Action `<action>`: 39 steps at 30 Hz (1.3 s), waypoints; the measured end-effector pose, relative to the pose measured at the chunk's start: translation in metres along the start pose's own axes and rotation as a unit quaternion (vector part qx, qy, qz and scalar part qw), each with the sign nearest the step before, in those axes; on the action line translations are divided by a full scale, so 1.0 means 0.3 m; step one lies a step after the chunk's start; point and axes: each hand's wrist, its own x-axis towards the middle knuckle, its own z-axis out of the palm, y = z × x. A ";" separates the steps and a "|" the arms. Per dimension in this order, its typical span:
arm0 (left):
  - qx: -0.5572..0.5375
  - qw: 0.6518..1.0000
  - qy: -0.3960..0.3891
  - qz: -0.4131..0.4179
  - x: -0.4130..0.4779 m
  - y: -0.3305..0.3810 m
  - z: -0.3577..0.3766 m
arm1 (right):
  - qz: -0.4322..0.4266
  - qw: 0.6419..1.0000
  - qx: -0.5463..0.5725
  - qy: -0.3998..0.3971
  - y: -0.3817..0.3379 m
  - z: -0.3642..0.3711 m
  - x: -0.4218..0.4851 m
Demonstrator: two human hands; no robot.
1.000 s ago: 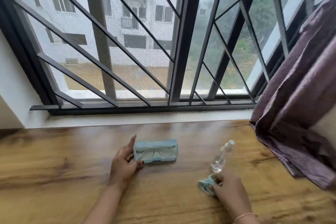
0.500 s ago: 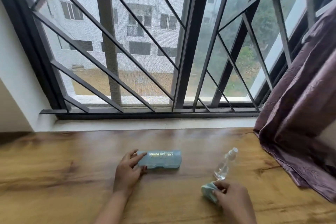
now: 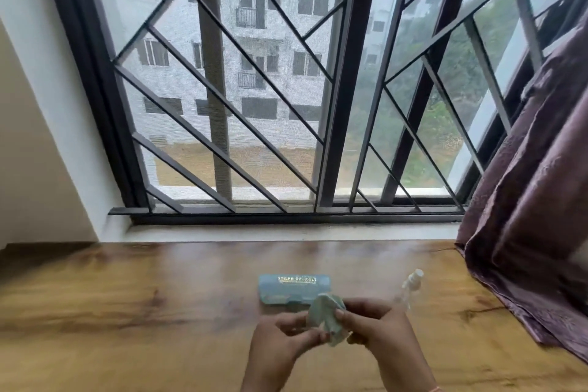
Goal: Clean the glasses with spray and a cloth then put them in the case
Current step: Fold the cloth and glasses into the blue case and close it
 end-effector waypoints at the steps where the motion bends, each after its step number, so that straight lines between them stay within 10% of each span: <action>1: 0.031 0.999 0.014 0.014 -0.018 0.005 0.001 | 0.006 1.000 0.009 -0.015 0.005 0.015 -0.008; 9: 0.112 0.978 0.157 0.083 -0.074 0.056 -0.051 | 0.046 0.997 0.062 0.013 0.023 0.027 -0.074; 18: 0.202 0.949 0.144 0.194 -0.091 0.137 -0.043 | -0.113 0.975 -0.155 0.114 0.017 -0.037 -0.105; 26: 0.078 0.983 0.016 0.164 -0.103 0.159 -0.025 | -0.112 0.991 -0.029 -0.060 0.008 -0.068 -0.137; 39: 0.142 0.971 0.091 0.170 -0.133 0.097 -0.066 | -0.071 0.987 -0.009 -0.146 0.007 -0.086 -0.159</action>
